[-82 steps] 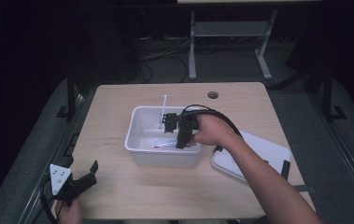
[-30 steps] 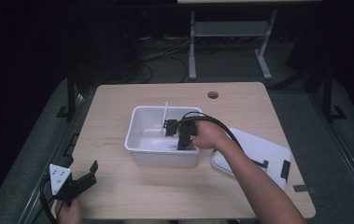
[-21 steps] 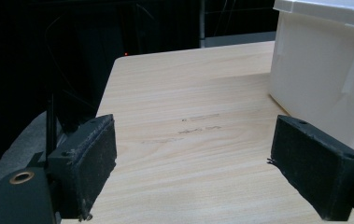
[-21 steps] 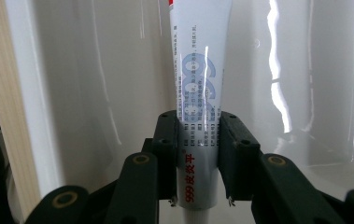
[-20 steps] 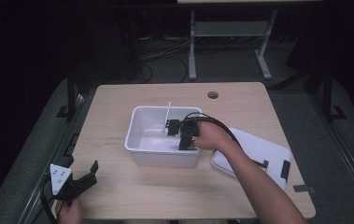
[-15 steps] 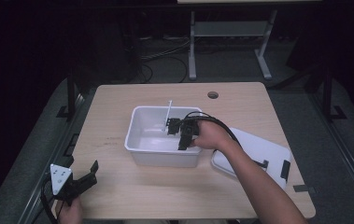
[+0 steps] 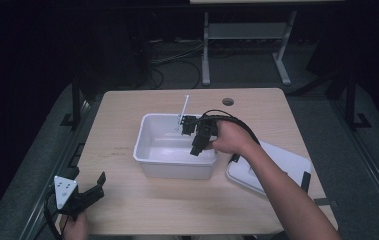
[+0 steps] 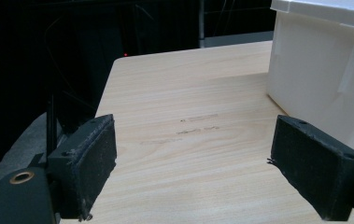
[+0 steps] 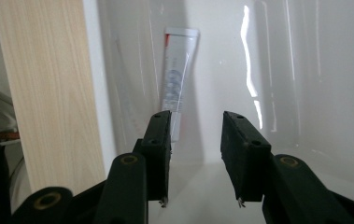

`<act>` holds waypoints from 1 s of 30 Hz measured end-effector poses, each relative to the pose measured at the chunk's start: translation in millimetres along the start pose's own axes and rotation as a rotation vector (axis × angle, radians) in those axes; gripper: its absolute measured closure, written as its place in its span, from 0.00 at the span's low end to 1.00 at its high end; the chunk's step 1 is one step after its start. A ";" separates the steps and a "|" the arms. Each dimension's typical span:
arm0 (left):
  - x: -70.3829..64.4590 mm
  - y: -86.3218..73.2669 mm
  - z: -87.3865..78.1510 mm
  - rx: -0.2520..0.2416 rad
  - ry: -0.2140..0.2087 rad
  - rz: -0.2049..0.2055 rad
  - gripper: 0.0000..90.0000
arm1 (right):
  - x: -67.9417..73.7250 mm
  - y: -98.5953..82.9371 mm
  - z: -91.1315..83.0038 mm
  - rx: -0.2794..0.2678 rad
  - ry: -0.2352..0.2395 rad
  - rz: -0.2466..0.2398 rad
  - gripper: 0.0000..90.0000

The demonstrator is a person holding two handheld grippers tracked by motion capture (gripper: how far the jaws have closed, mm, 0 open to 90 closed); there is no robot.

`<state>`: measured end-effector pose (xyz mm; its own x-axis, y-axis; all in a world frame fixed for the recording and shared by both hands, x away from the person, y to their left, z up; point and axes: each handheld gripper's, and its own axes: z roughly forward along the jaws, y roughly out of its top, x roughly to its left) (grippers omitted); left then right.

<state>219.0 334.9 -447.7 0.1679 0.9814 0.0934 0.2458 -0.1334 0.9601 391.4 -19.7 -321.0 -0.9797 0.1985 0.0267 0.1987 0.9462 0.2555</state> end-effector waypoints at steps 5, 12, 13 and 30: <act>0.2 0.1 0.0 0.003 -0.001 0.000 0.15 | 2.7 -3.3 -14.5 -0.014 -0.019 0.005 0.66; -0.4 0.0 0.6 0.000 0.000 0.000 0.15 | 4.2 -13.4 -31.5 -0.030 -0.040 0.018 0.61; -0.6 0.0 0.7 0.000 0.000 0.002 0.15 | 4.5 -15.9 -34.8 -0.033 -0.043 0.024 0.59; -0.4 -0.3 0.5 0.005 0.004 0.005 0.15 | 1.8 -68.5 -55.8 -0.032 -0.109 0.117 0.44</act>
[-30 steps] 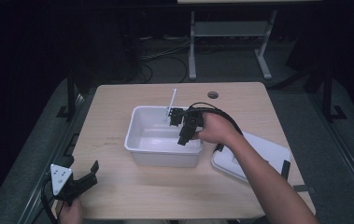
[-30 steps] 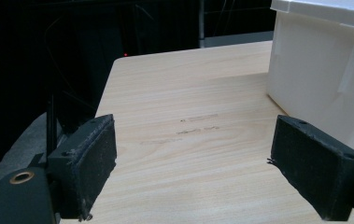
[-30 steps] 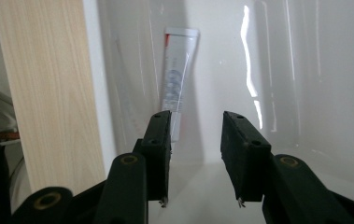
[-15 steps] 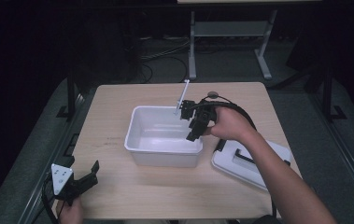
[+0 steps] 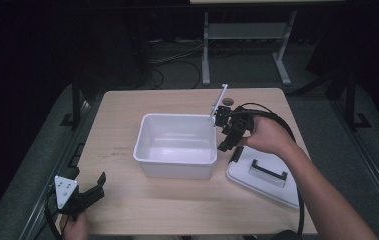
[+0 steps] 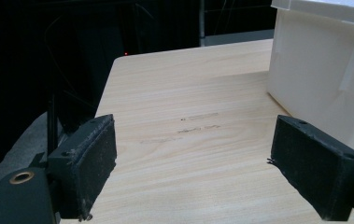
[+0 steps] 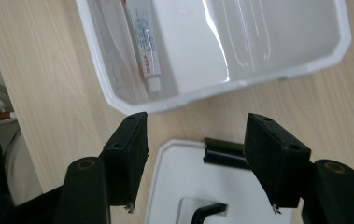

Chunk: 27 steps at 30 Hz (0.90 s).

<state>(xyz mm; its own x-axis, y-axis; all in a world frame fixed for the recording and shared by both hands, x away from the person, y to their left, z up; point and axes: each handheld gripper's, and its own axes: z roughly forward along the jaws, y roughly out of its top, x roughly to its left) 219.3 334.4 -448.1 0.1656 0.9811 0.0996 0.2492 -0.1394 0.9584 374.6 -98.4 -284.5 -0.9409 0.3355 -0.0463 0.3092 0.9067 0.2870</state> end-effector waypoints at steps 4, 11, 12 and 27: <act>0.1 -0.1 -0.1 0.000 0.001 -0.002 0.15 | -3.9 -17.7 0.4 -0.004 -0.004 0.035 0.43; -0.1 0.0 0.1 0.002 0.002 0.005 0.15 | -9.4 -48.3 6.9 -0.003 -0.011 0.084 0.42; 0.1 -0.2 0.2 0.003 0.000 0.000 0.15 | -10.5 -58.2 10.2 0.000 -0.012 0.100 0.42; -0.4 -0.3 0.0 0.004 0.003 0.001 0.15 | -12.1 -124.1 34.2 0.016 -0.019 0.188 0.44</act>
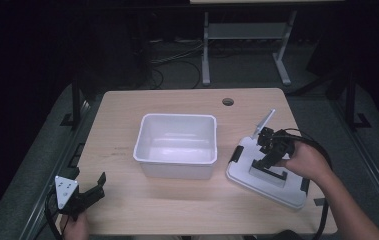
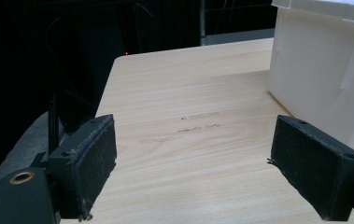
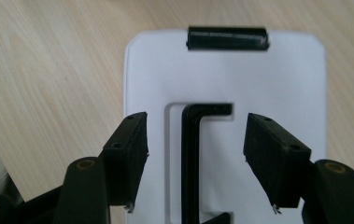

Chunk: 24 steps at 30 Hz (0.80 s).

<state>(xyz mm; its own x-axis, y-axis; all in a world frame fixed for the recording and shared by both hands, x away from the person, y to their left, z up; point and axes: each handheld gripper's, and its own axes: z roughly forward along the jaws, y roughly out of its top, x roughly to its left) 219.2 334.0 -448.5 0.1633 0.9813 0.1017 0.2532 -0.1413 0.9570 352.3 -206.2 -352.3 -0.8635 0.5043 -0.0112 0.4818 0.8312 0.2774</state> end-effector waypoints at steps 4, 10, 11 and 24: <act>-0.1 0.1 0.4 0.000 -0.002 0.001 0.15 | 0.0 -12.3 10.0 0.009 0.001 0.013 0.44; -0.2 0.0 0.4 0.000 -0.002 0.003 0.15 | 2.1 -22.0 25.6 0.029 -0.003 0.011 0.44; -0.2 0.0 0.4 0.000 -0.001 0.003 0.15 | 1.6 -23.5 27.8 0.029 0.003 0.012 0.44; 0.3 -0.1 0.4 0.001 -0.001 0.004 0.15 | -3.1 -35.6 45.0 0.060 -0.009 0.028 0.52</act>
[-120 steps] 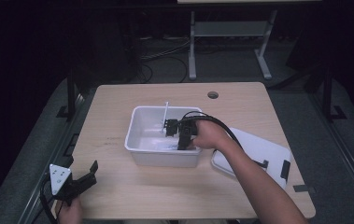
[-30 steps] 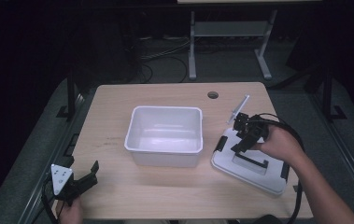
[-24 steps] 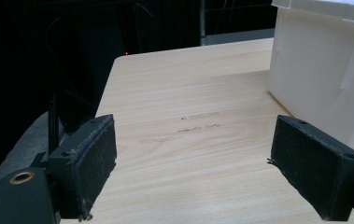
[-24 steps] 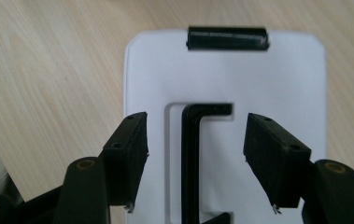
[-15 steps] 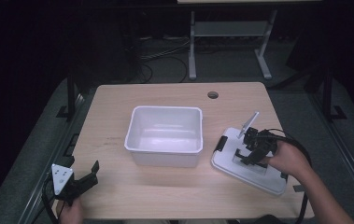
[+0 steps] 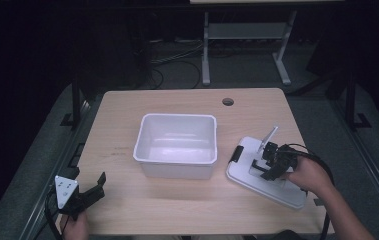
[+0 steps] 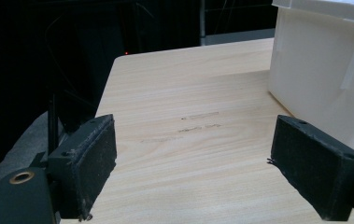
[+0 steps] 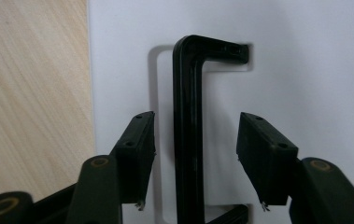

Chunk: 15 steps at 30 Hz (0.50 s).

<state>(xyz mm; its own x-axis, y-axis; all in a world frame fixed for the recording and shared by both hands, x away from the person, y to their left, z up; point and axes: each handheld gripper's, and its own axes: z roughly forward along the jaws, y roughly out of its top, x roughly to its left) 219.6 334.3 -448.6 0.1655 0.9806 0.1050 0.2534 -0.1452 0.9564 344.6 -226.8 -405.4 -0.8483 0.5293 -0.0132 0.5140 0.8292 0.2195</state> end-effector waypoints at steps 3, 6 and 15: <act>0.0 0.1 -0.2 -0.001 0.002 -0.002 0.15 | -1.0 -0.6 0.8 0.002 -0.006 -0.001 0.57; 0.4 -0.1 -0.2 -0.003 0.003 -0.004 0.15 | -1.7 -1.2 0.2 0.005 -0.010 -0.004 0.62; 0.5 -0.1 -0.6 -0.002 0.005 -0.006 0.15 | -3.8 -2.4 -5.2 0.002 -0.006 -0.014 0.72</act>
<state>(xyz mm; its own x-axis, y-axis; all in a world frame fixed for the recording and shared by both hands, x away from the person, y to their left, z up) 219.0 334.9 -448.5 0.1586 0.9822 0.1004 0.2521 -0.1386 0.9577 345.9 -231.7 -400.8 -0.8545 0.5190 -0.0217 0.5027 0.8367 0.2172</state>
